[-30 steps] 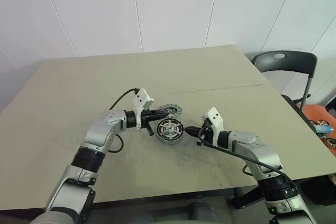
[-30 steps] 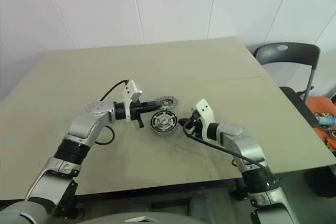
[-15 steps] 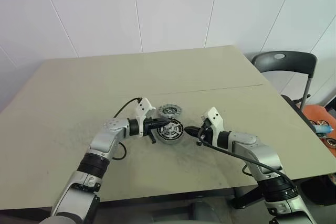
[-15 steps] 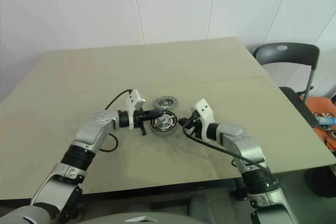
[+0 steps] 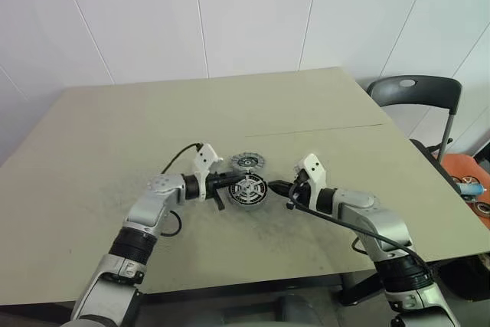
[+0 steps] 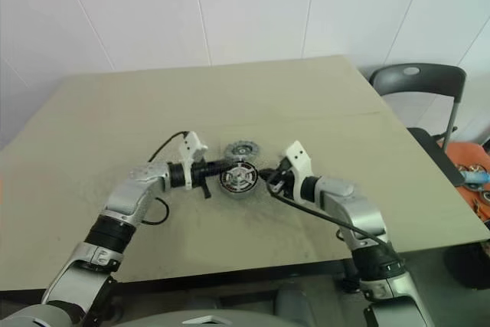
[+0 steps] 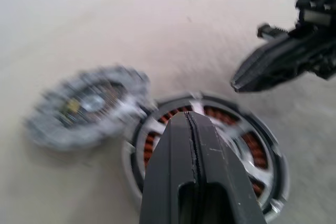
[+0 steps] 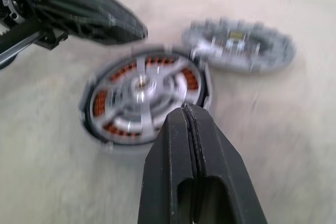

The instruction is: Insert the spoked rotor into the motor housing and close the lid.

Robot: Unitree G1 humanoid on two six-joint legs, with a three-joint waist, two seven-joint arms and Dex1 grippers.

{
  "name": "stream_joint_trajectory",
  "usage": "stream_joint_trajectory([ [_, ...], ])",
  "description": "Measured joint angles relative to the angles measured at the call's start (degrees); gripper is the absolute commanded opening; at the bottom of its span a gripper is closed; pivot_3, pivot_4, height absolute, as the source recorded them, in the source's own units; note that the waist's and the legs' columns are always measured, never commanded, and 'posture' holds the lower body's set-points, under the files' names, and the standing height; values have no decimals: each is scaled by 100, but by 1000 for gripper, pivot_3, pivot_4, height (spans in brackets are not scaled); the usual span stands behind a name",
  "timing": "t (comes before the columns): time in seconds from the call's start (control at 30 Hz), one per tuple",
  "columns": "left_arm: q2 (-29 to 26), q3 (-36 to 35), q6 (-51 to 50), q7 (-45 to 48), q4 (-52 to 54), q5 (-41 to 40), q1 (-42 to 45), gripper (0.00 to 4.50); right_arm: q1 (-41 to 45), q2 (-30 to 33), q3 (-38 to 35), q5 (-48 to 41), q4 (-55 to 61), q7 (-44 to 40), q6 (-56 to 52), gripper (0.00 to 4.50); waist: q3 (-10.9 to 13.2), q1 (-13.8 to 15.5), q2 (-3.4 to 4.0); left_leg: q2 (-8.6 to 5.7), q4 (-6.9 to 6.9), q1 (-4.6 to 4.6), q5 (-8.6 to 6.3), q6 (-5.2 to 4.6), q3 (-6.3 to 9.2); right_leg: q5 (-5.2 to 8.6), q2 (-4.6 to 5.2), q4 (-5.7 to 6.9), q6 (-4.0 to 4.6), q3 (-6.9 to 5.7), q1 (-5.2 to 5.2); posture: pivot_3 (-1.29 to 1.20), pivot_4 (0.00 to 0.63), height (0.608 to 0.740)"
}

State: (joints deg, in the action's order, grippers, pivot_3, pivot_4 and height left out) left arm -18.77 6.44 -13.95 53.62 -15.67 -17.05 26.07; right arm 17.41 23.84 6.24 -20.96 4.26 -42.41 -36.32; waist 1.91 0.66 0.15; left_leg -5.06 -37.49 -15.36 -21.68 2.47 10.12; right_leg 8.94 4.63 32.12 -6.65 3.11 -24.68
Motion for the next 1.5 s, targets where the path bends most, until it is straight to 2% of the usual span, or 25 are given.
stream_joint_trajectory([
  [0.13,-179,-312,256,287,8,-221,104,26,322,136,148,-18,107,-293,-44,0,-1,-6,1,0,2,0,-2,-4,-1,0,0,-2,-1,0,0,0,0,740],
  [0.23,-446,-358,348,610,13,-263,-99,0,523,455,664,122,236,-734,-80,580,-1,-27,1,0,2,-2,-2,-3,-5,1,0,-5,-1,0,-7,0,0,740],
  [0.4,-818,-390,368,1068,128,-366,-470,0,1288,1065,1812,962,127,-1579,349,2253,1,-10,1,-1,-1,-9,-8,-15,-8,2,0,-2,-2,1,-15,0,0,740],
  [0.6,-875,-502,369,1069,342,-377,-567,0,2136,1294,2507,1811,-392,-2406,1210,4315,1,-4,0,-1,-7,-10,-7,-12,-8,1,1,-2,-1,1,-14,0,0,740],
  [0.63,-874,-515,368,1045,362,-386,-586,0,2219,1341,2590,1966,-501,-2511,1372,4487,0,-4,0,-1,-6,-10,-3,-6,-8,1,1,-2,-1,0,-14,0,0,740],
  [0.8,-791,-521,498,988,291,-383,-680,0,2507,1447,3098,2795,-1212,-2938,2249,4487,0,-1,0,-1,-6,-13,5,11,-9,0,1,-2,0,1,-17,0,0,740],
  [0.93,-745,-526,763,989,-26,-345,-684,0,2667,1329,3128,3103,-1577,-2978,2686,4487,0,-6,-1,-1,-7,-10,6,11,-11,-1,1,1,2,1,-17,0,0,740],
  [1.2,-605,-554,1866,1269,-1629,-142,-639,0,2775,1004,3098,3480,-2003,-2802,3099,4487,-2,-1,-1,-1,-7,-11,6,13,-11,-4,1,2,7,1,-20,0,0,740],
  [1.3,-596,-582,2217,1388,-2081,-99,-496,0,2787,956,3087,3581,-2046,-2778,3175,3895,-2,4,-2,-1,-8,-12,6,12,-11,-4,1,3,8,0,-20,0,0,740],
  [1.5,-580,-644,2573,1504,-2492,-91,-368,0,2832,952,3006,3818,-2162,-2730,3440,1930,-6,-5,-5,-1,-8,-9,6,12,-11,-4,1,5,7,0,-19,0,0,740],
])
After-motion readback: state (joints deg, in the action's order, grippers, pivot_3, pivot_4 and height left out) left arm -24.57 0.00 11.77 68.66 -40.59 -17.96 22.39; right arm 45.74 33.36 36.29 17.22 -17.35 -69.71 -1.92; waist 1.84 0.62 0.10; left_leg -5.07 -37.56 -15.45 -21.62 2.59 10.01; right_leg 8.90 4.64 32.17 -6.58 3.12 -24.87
